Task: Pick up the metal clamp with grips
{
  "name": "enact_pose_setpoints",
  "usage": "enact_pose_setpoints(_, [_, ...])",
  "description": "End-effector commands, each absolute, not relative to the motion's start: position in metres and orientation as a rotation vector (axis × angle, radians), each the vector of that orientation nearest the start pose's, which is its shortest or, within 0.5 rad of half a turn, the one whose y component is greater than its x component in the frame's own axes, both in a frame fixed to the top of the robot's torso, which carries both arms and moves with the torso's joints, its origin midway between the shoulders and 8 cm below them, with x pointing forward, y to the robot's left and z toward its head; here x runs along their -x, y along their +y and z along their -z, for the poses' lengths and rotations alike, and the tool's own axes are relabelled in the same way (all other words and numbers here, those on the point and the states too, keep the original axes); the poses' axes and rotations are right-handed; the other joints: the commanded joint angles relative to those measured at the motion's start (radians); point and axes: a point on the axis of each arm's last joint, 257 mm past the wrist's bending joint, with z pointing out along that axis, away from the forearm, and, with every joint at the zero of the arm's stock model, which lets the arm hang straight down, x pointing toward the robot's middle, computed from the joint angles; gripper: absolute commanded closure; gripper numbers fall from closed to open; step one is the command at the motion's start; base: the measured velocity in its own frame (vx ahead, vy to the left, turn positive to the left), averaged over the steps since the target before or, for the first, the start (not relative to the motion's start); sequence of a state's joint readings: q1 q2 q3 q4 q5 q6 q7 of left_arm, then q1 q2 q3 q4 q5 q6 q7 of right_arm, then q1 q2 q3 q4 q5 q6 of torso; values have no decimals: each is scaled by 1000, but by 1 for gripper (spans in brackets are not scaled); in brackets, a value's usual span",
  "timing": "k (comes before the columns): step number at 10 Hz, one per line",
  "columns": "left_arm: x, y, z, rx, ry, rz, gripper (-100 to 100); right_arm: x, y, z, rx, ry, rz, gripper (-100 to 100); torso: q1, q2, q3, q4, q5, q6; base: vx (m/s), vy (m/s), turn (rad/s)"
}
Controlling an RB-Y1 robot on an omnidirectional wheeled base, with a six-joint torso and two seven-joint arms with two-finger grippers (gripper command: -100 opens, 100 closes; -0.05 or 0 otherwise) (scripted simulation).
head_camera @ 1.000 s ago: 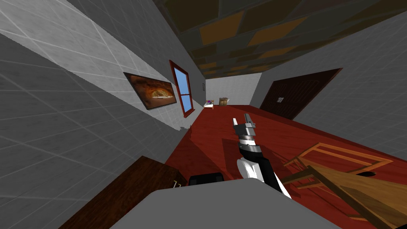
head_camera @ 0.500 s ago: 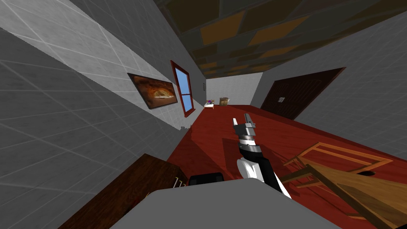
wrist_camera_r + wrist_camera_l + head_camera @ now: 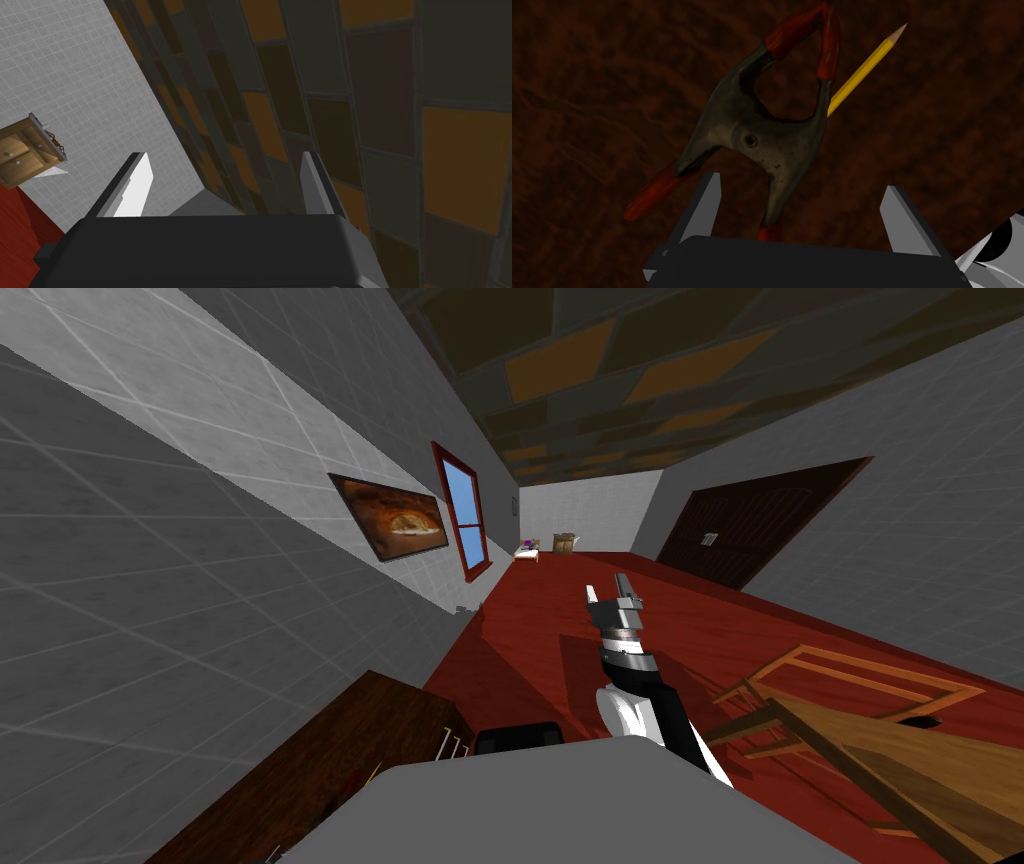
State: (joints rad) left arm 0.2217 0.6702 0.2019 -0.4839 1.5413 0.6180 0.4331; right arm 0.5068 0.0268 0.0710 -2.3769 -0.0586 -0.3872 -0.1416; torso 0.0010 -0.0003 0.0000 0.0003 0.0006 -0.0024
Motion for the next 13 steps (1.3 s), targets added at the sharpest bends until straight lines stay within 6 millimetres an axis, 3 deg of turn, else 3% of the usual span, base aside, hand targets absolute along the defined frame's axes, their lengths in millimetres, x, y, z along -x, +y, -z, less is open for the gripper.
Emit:
enact_pose_setpoints(1, [-92, 589, 569, 3012, -555, 472, -100, -344, -265, -44, -792, 527, -1537, 0, 0, 0, 0, 0, 0, 0, -73, 15, 10])
enact_pose_setpoints(3, [-83, 590, 571, 3015, -485, 418, -100, -344, -265, -44, -792, 527, -1537, 0, 0, 1, 1, 0, 0, 0, -21, 5, -1])
enact_pose_setpoints(4, [-114, 580, 572, 3025, -569, 487, -100, -344, -265, -44, -792, 527, -1537, 0, 0, -1, 0, 0, 0, 0, -43, 9, 49])
enact_pose_setpoints(8, [-101, 587, 573, 3015, -470, 408, -100, -344, -265, -44, -792, 527, -1537, 0, 0, -1, 0, 0, 0, 0, -28, 6, 1])
enact_pose_setpoints(9, [-132, 577, 573, 3025, -560, 482, -100, -344, -265, -44, -792, 527, -1537, 0, -1, -2, -1, 0, 0, 0, -51, -2, 47])
enact_pose_setpoints(13, [-118, 584, 575, 3013, -469, 402, -100, -344, -265, -44, -792, 527, -1537, 0, 0, -1, 0, 0, 0, 0, -28, 8, 1])
